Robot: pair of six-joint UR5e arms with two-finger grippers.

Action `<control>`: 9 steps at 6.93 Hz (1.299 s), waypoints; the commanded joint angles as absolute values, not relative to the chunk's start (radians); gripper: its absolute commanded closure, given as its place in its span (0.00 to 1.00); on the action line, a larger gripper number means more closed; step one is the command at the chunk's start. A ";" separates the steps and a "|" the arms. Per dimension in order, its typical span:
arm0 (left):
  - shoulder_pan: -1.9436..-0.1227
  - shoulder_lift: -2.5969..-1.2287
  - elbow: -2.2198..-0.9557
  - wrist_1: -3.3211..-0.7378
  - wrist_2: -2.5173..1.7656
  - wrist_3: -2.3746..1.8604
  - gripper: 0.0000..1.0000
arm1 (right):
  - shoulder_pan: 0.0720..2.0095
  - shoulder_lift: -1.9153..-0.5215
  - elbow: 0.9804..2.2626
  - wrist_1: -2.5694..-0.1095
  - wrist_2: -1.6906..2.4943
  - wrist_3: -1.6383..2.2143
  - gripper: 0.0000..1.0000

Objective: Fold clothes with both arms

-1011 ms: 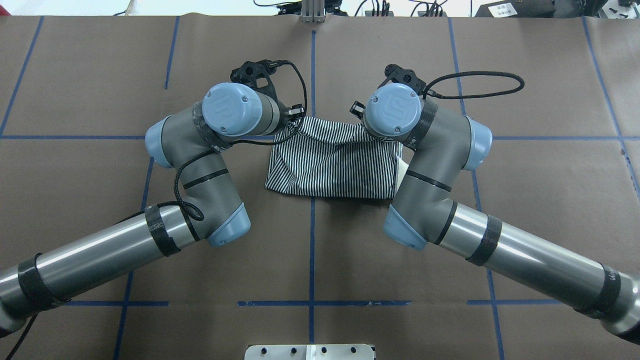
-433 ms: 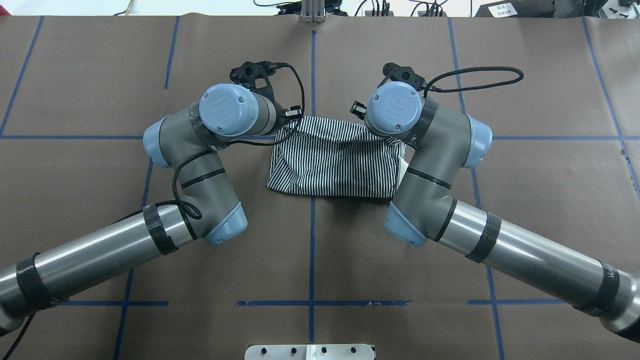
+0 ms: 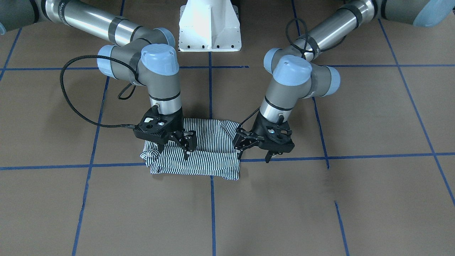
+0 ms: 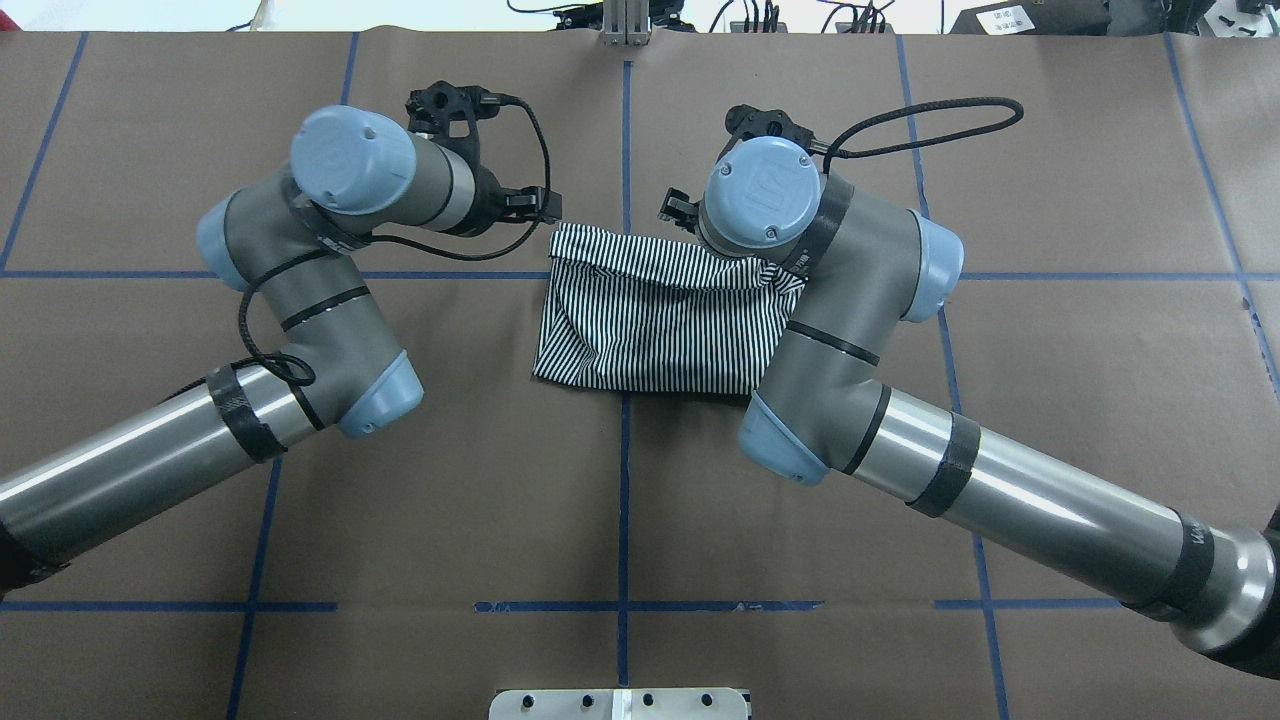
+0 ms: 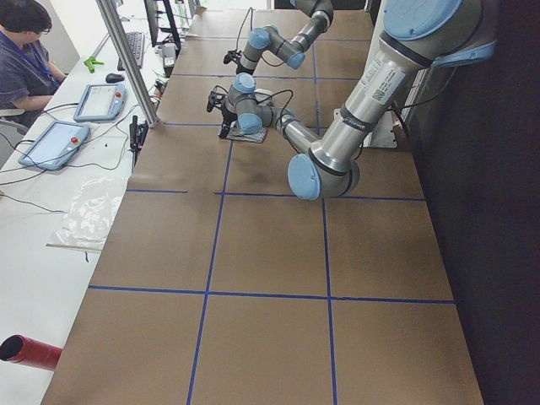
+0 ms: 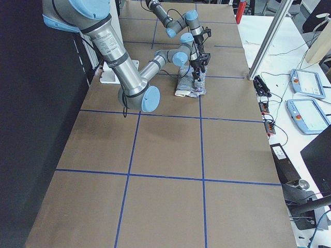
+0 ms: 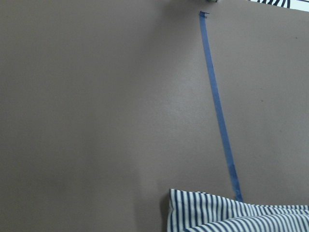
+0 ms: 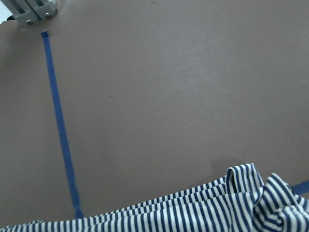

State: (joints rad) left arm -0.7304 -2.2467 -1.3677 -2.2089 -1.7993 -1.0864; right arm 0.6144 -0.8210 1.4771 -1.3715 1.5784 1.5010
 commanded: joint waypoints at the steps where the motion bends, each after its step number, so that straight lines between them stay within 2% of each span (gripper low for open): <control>1: -0.773 -2.215 -1.368 -2.244 -1.833 -1.040 0.00 | 0.550 -0.810 1.482 -1.374 1.542 1.368 0.00; 3: -0.775 -2.217 -1.370 -2.246 -1.833 -1.052 0.00 | 0.500 -0.828 1.477 -1.409 1.505 1.197 0.00; 9: -0.775 -2.214 -1.370 -2.247 -1.833 -1.071 0.00 | 0.479 -0.848 1.447 -1.440 1.490 1.146 0.00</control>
